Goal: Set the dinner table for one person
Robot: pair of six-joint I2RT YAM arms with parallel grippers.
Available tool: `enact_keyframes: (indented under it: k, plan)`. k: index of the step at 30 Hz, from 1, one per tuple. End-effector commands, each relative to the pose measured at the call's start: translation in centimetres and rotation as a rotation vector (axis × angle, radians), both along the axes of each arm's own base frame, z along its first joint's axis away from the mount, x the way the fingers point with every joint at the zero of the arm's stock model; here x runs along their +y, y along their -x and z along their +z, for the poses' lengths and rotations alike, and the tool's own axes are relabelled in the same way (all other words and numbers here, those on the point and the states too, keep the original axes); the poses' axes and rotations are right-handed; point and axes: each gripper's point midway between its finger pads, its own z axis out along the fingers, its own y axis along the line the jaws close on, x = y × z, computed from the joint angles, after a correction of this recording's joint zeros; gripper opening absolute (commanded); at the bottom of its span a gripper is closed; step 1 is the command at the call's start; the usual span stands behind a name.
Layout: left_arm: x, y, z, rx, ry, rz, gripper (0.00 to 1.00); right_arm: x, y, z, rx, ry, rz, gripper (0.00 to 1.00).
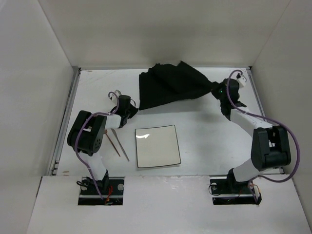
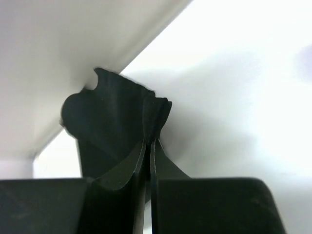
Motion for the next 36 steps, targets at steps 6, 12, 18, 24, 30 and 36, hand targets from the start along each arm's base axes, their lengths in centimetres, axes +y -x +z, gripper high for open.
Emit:
enact_keyframes:
  k: [6,12,18,24,30,36]
  plan:
    - [2.9,2.0,-0.1,0.023,-0.068,0.07,0.05,-3.7,3.8,-9.5,0.164,0.027,-0.154,0.07]
    - [2.1,2.8,0.9,0.007,-0.054,0.04,0.18,-3.6,5.4,-11.9,0.216,0.058,-0.154,0.08]
    - [0.0,3.9,2.1,-0.013,0.003,-0.049,0.6,-3.3,6.0,-10.8,0.195,0.056,-0.145,0.11]
    - [-2.0,2.7,0.9,0.028,0.033,-0.104,0.6,-2.7,6.0,-10.9,0.198,0.049,-0.117,0.12]
    - [-2.0,0.5,-0.6,0.05,0.018,-0.05,0.4,-1.7,6.2,-11.2,0.189,0.024,-0.078,0.12]
    - [-0.1,0.5,0.1,0.022,0.032,0.047,0.07,-1.1,6.9,-11.0,0.183,0.014,-0.036,0.13]
